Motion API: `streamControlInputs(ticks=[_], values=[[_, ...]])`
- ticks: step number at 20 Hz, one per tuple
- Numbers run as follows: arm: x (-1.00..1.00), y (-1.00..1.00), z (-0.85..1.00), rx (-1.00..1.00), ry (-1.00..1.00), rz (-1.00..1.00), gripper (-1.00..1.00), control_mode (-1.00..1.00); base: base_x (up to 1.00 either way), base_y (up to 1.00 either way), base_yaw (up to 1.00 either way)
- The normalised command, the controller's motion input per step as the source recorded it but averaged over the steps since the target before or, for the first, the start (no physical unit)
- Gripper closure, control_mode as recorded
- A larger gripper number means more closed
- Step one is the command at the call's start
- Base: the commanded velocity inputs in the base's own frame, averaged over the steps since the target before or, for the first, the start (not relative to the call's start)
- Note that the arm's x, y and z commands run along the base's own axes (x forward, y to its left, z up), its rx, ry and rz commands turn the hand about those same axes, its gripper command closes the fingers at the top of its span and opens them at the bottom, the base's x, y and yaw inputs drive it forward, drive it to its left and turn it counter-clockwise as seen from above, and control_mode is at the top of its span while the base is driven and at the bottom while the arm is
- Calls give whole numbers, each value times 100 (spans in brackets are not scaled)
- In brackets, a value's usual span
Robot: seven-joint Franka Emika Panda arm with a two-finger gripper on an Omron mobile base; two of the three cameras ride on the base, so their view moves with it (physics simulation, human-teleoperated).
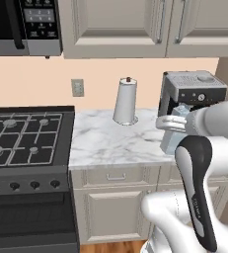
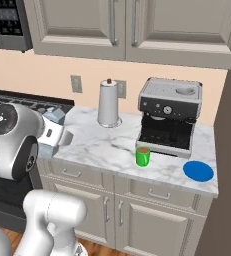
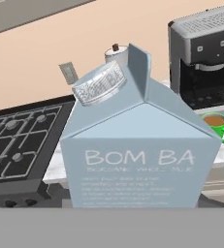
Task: Take a sugar cube from the saucer and place it inside the coffee. Then, grab milk from the fridge and place it next to the coffee on the counter to sweeten the coffee.
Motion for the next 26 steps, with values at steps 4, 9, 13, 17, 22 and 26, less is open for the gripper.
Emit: streamControlInputs(ticks=[4,9,13,17,22,26], values=[[0,0,0,0,0,0,100,100,0,0,0],[0,0,0,-2,0,0,100,100,0,0,0],[0,0,0,0,0,0,100,100,0,0,0],[0,0,0,0,0,0,100,100,15,0,-7],[0,0,0,0,0,0,100,100,70,-1,-29],[0,0,0,0,0,0,100,100,29,-2,-26]])
